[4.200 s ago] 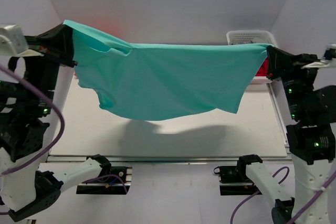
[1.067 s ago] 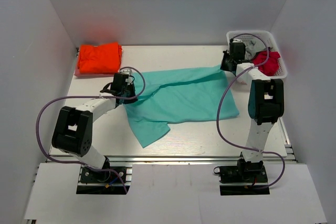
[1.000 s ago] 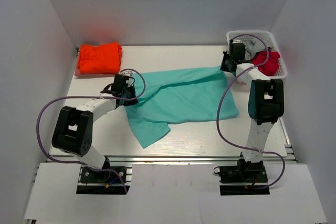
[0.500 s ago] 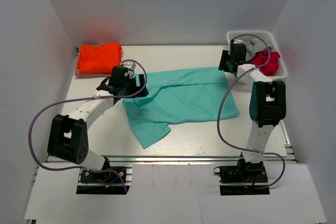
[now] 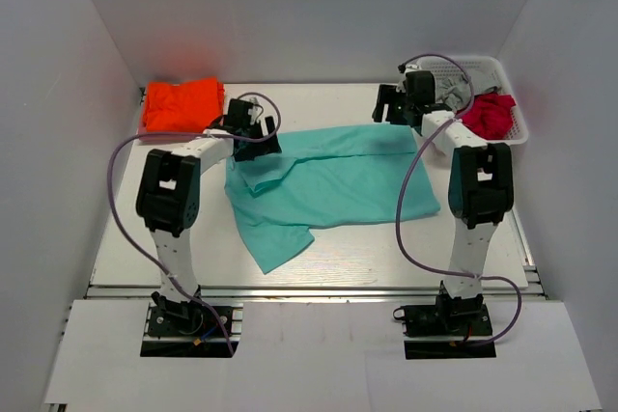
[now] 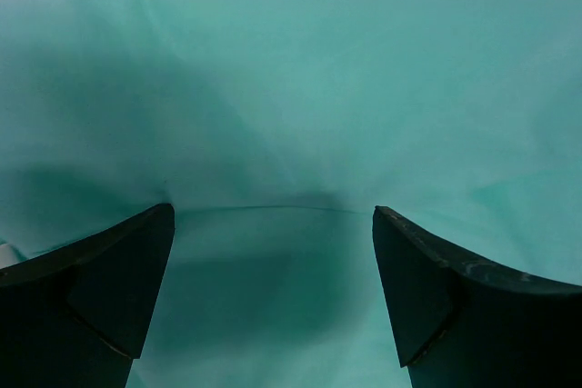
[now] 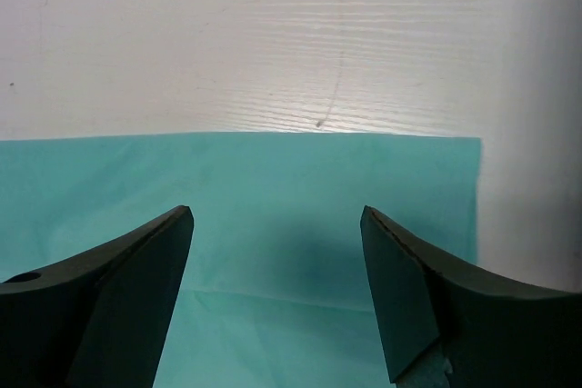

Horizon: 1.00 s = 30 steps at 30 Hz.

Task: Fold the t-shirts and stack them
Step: Fold the flattened tshirt in 1/3 of the way

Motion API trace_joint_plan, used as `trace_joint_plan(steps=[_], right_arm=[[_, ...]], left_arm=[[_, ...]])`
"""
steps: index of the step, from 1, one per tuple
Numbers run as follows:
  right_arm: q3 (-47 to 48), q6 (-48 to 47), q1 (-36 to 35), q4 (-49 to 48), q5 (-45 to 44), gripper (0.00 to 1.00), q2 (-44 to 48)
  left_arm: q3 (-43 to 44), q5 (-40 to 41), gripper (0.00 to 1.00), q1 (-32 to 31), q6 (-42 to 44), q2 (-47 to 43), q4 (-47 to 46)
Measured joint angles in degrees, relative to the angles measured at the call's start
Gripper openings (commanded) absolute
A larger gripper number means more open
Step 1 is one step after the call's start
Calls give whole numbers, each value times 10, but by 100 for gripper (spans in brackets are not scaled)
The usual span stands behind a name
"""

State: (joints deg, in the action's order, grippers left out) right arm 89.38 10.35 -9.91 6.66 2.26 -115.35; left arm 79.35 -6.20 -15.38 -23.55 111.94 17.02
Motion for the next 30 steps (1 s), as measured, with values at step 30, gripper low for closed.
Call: trace_joint_plan(steps=[30], right_arm=[[31,1,-10,55,-15,90,-77]], left_arm=[[190,40,100,32,109,143,30]])
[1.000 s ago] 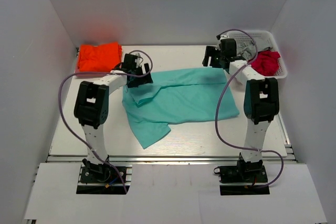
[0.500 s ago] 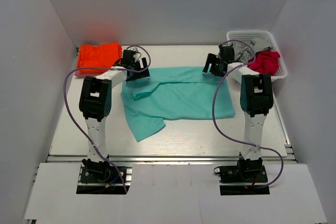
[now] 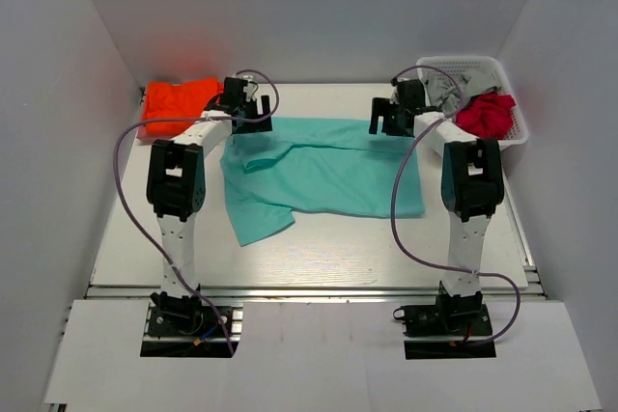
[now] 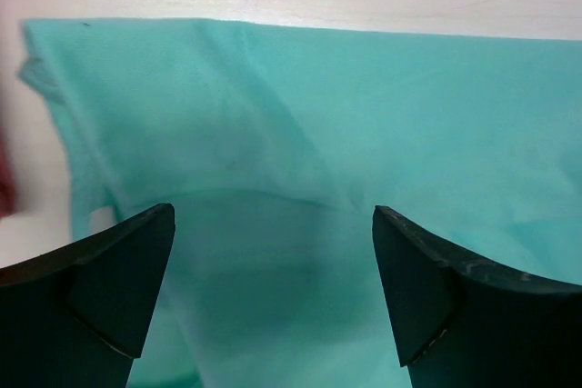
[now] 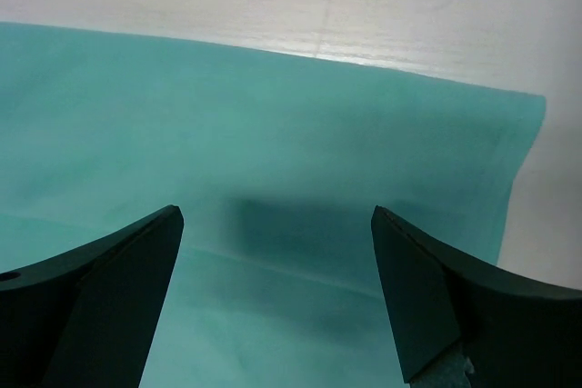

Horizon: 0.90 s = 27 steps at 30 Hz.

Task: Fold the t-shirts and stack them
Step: Fold the flattened tshirt in 1/3 of the way, then grap the side of the flattened tshirt closest away from the robot with both arms

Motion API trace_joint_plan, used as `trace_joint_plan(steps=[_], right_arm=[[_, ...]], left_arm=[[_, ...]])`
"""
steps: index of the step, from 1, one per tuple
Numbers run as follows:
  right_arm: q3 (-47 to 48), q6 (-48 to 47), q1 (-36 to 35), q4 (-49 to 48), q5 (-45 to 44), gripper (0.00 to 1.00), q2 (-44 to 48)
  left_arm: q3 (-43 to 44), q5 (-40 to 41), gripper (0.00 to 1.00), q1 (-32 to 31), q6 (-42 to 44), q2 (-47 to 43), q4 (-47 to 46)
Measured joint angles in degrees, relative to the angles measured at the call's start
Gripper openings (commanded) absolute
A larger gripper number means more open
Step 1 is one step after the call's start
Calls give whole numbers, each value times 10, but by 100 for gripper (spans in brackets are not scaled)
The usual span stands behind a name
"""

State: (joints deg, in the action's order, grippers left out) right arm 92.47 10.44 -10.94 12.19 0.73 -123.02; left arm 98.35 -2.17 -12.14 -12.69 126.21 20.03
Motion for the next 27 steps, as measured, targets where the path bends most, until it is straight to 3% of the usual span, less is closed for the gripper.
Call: trace_joint_plan(steps=[5,11,20,27], right_arm=[[-60,14,-17,-2,-25,90,127],[-188,59,-12,-24,-36,90,281],[-321,83,-10,5,-20,90,320],[-334,86,-10,16,-48,90,356]], left_arm=[[-54,-1,100,-1,11,-121,11],[-179,-88,100,-4,16,-259,-70],[-293,-252,100,-4,4,-165,-197],[-331,-316,100,4,-22,-116,-284]])
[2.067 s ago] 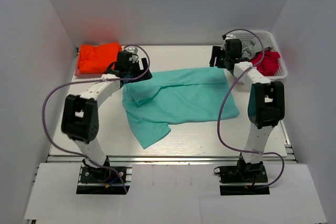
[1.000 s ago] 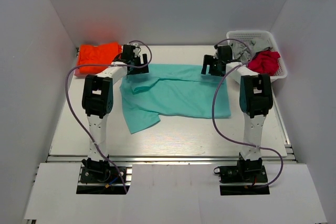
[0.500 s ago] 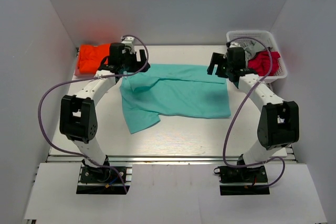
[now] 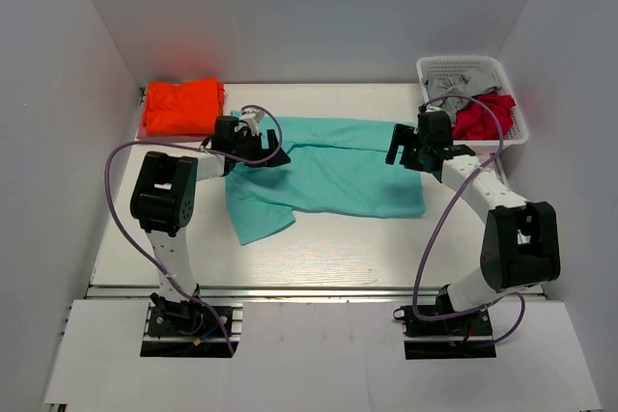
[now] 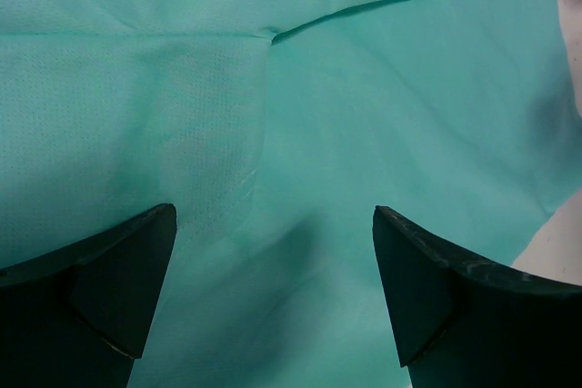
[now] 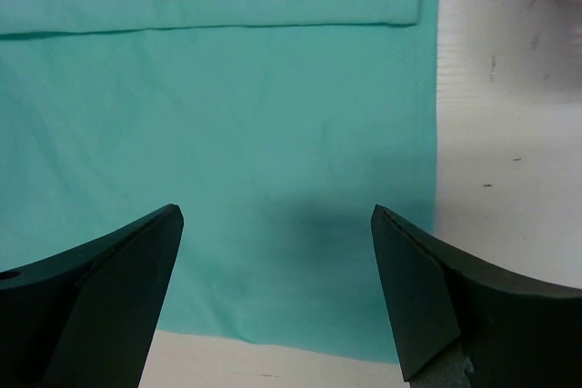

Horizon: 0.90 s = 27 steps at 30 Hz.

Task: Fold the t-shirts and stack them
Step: Grap the side of the flattened tshirt closest away from the robot with both arms

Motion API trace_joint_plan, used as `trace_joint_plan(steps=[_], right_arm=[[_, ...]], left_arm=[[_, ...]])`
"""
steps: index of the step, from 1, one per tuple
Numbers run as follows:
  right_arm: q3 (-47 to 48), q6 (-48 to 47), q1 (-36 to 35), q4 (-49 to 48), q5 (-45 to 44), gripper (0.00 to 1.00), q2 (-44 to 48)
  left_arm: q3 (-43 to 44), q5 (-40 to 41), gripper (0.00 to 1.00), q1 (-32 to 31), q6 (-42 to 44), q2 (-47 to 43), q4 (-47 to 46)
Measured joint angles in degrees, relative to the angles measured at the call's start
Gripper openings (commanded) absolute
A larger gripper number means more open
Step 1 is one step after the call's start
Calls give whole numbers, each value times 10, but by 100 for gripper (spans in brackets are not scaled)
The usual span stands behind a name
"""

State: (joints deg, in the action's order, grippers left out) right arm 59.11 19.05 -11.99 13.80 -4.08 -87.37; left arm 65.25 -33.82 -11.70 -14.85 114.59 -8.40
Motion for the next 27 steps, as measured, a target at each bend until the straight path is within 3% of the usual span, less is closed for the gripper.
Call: trace_joint_plan(steps=[6,15,20,27], right_arm=[[0,0,0,0,-22,90,11],[-9,12,0,8,-31,90,51],[-37,51,0,20,-70,90,117],[-117,119,0,41,-110,90,184]], left_arm=[[-20,1,100,1,-10,-5,-32],[98,93,100,-11,13,-42,126],[87,141,100,-16,4,-173,172],[-49,240,100,-34,-73,-346,308]])
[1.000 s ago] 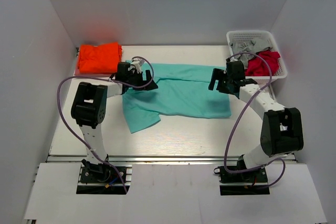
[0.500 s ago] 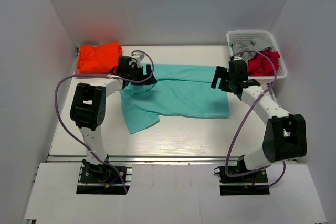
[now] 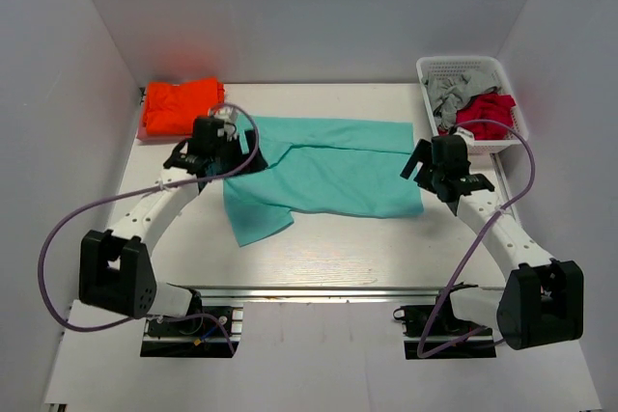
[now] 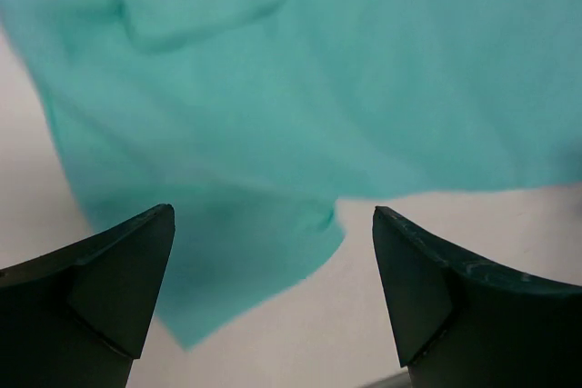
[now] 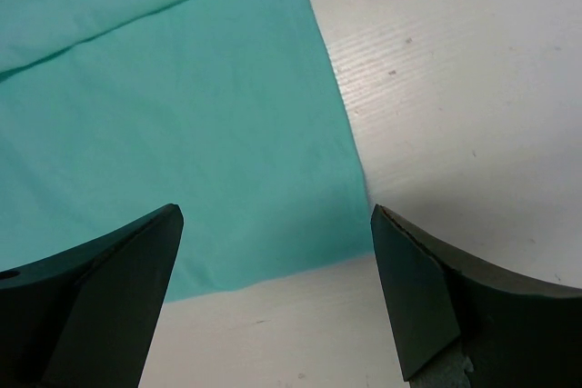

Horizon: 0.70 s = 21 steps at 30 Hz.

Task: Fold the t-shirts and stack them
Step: Grap the side of the flattened tshirt closest away from the robot with both arms

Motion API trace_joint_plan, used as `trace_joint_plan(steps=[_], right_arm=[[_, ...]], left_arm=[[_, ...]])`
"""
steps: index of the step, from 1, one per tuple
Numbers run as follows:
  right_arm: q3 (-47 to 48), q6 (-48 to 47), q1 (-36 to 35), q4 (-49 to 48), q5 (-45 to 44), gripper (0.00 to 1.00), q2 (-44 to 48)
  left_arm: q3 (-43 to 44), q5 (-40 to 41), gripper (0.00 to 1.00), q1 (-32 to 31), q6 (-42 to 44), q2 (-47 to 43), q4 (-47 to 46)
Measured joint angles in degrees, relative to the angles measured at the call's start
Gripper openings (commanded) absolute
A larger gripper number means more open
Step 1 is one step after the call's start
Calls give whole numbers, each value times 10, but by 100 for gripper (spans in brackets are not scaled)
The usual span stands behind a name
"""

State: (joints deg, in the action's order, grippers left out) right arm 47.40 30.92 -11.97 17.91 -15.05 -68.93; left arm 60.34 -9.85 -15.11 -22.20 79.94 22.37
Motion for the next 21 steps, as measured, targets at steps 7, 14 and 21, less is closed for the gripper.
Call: trace_joint_plan(steps=[7,14,21], right_arm=[[-13,19,2,26,-18,90,3],[-15,19,3,30,-15,90,-11],[-15,19,3,31,-13,90,-21]], left_arm=[[-154,50,100,-14,-77,-71,181],[-244,33,88,-18,-113,-103,170],[-247,29,69,-23,-120,-62,115]])
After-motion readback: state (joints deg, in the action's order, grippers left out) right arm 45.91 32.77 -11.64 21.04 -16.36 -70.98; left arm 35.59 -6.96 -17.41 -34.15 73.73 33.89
